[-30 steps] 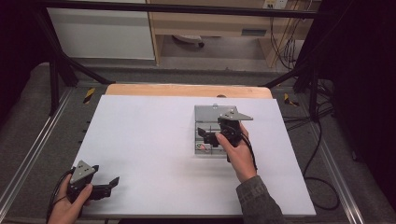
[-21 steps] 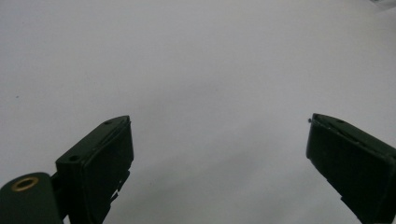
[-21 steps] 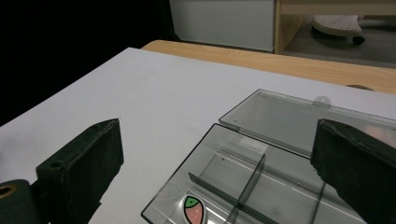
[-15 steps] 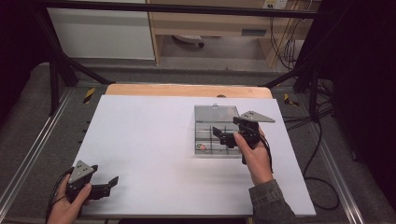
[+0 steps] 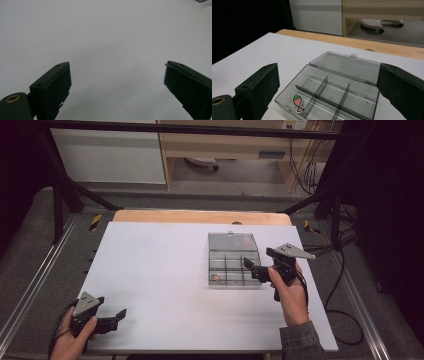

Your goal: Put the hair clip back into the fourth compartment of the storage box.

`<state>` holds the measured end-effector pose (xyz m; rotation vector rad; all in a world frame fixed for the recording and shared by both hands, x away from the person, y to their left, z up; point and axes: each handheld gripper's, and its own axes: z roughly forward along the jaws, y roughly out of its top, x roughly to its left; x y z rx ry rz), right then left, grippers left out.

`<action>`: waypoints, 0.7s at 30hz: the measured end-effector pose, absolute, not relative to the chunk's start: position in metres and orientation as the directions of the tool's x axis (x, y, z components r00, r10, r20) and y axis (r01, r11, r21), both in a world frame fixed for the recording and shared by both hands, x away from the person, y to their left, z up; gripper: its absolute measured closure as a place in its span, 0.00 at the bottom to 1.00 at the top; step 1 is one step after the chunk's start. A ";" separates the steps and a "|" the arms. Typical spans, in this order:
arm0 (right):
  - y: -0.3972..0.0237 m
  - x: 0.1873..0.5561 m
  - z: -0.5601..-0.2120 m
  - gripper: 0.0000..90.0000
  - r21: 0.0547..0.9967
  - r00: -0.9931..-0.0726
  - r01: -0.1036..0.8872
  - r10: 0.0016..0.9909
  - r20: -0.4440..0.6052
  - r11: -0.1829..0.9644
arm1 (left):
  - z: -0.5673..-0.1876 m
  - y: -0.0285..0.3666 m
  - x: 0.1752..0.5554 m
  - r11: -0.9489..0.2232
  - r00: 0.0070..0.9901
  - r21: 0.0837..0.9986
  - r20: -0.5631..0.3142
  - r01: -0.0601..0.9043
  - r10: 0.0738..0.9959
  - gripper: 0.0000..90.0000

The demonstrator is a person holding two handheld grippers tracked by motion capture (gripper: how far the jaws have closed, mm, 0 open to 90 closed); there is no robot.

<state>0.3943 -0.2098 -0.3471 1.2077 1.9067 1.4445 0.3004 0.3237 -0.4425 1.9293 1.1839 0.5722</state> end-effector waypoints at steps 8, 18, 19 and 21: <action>-0.229 0.378 -0.351 0.04 0.927 -0.493 0.372 0.858 0.145 0.057 | -0.442 0.325 0.300 -0.251 0.458 0.809 -0.026 0.531 0.888 0.08; -0.253 0.361 -0.359 0.05 0.933 -0.463 0.357 0.875 0.142 0.038 | -0.442 0.325 0.300 -0.247 0.458 0.810 -0.030 0.531 0.889 0.08; -0.254 0.360 -0.360 0.05 0.933 -0.463 0.356 0.876 0.136 0.043 | -0.442 0.325 0.300 -0.244 0.456 0.811 -0.031 0.531 0.890 0.08; -0.257 0.358 -0.363 0.04 0.931 -0.464 0.359 0.877 0.125 0.057 | -0.442 0.325 0.300 -0.239 0.452 0.813 -0.034 0.531 0.891 0.08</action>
